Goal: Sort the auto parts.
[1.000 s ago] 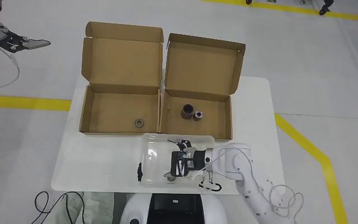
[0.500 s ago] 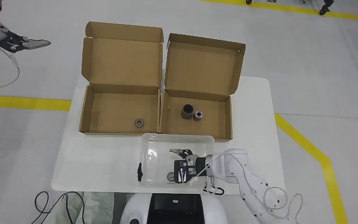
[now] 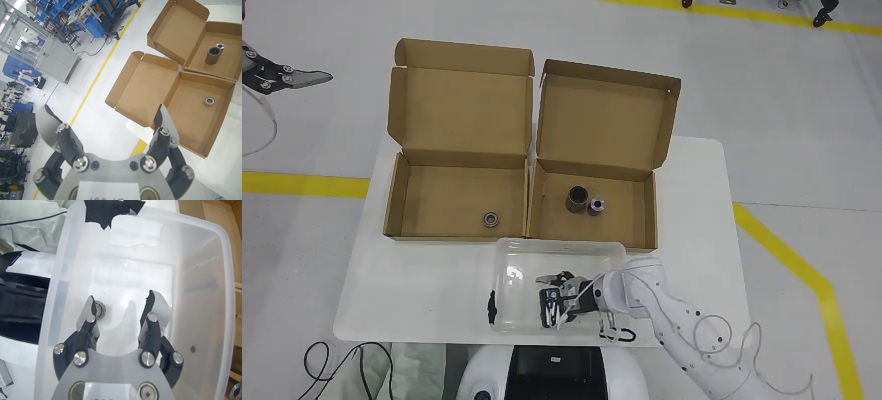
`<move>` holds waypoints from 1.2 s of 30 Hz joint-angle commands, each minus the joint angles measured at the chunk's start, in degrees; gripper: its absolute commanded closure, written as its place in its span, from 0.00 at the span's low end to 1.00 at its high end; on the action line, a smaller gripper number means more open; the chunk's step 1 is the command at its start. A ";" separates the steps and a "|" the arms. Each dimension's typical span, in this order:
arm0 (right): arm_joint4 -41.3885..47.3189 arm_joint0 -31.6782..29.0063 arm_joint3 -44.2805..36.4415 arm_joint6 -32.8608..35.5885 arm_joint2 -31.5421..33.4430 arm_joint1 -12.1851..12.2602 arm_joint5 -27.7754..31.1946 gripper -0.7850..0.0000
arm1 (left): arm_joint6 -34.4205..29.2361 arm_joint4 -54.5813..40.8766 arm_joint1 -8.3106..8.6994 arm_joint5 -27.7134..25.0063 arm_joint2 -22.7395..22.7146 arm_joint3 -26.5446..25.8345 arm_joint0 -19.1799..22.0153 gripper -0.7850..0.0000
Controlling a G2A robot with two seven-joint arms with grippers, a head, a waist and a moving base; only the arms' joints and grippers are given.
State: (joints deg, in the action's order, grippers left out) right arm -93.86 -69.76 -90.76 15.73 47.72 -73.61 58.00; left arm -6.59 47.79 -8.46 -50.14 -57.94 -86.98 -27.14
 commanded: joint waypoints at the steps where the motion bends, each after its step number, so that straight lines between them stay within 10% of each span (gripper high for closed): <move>1: 0.59 0.56 0.51 0.68 -0.58 -0.05 0.00 0.37 | 0.00 0.00 0.00 0.00 0.00 0.00 0.00 0.00; 15: 4.92 2.73 1.98 7.72 -3.47 0.02 -0.13 0.47 | 0.00 0.00 0.00 0.00 0.00 0.00 0.00 0.00; 36: 4.44 3.39 1.14 10.49 -3.98 0.36 -8.36 0.29 | 0.00 0.00 0.00 0.00 0.00 0.00 0.00 0.00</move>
State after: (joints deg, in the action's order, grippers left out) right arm -89.10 -66.22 -89.47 26.40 43.55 -73.32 50.48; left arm -6.59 47.79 -8.46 -50.14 -57.94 -86.98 -27.14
